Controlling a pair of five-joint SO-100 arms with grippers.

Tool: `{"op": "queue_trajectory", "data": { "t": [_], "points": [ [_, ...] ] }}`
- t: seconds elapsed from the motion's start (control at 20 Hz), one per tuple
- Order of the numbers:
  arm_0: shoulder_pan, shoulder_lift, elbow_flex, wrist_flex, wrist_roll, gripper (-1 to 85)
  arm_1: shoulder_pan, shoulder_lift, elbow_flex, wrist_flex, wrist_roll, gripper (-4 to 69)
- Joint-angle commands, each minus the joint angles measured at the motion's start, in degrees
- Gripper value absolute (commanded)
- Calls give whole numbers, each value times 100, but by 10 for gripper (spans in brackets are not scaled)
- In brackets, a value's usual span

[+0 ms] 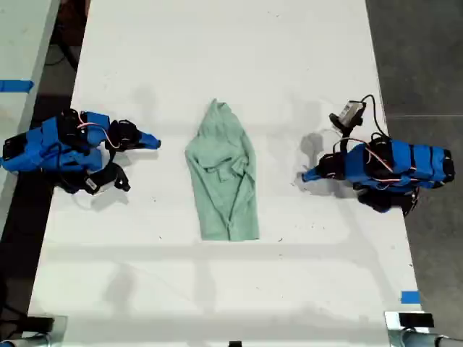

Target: Fold t shirt

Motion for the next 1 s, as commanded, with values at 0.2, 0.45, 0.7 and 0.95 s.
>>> {"op": "queue_trajectory", "data": {
  "t": [0.2,0.45,0.7,0.95],
  "points": [
    [703,35,70,0,193,-1,44,88,439,26,-26,15],
    [1063,88,-18,-167,-26,-1,158,97,431,26,-167,14],
    [1397,-2505,-1731,-642,-756,-2,9,-1775,-1371,413,-246,-14],
    [2092,-8728,-6952,26,-1072,-2,-817,-6838,-5774,1195,501,57]
  ]
}}
